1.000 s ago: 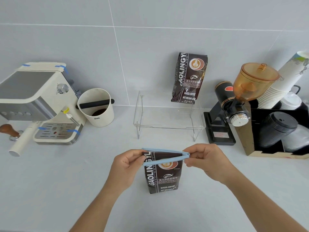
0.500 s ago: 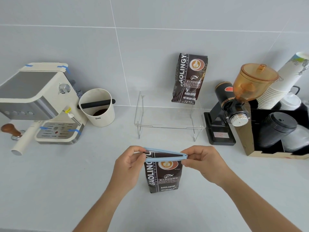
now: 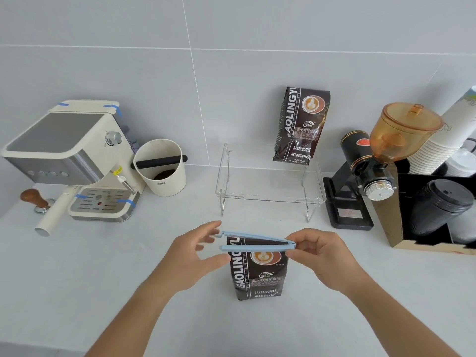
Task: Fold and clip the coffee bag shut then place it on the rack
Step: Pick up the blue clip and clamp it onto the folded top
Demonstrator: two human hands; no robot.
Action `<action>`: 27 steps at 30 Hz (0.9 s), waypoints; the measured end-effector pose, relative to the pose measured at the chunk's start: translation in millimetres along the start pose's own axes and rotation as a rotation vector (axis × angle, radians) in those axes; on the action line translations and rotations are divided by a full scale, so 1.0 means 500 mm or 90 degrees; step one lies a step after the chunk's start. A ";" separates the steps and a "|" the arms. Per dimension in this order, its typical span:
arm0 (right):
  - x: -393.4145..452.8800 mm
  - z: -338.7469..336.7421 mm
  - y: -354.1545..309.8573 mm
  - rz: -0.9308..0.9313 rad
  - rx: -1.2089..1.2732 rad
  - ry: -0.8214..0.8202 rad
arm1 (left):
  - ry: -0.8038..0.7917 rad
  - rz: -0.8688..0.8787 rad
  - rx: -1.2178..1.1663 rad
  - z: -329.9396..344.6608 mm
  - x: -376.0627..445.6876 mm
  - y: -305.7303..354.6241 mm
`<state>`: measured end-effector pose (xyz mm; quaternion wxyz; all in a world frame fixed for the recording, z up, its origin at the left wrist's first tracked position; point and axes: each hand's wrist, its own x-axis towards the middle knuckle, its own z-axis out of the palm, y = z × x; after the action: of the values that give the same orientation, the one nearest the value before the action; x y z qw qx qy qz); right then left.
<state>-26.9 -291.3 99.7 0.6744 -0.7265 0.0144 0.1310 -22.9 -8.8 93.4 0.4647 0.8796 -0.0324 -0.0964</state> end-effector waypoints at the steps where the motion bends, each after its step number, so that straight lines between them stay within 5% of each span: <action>1: 0.001 0.001 0.000 -0.002 0.000 0.000 | -0.039 0.016 0.052 -0.003 0.009 0.003; 12: -0.009 0.004 0.007 -0.005 -0.032 0.016 | -0.220 0.141 0.408 -0.048 0.066 0.036; 18: -0.012 0.005 0.007 -0.017 -0.083 0.017 | -0.238 0.171 0.424 -0.053 0.071 0.024; 27: -0.013 0.012 -0.015 -0.178 -0.436 0.039 | -0.210 0.192 0.388 -0.039 0.068 0.018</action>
<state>-32.6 -285.8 107.9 0.4027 -0.9086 -0.1098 0.0131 14.5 -3.3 106.8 0.1794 0.9356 -0.2627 -0.1531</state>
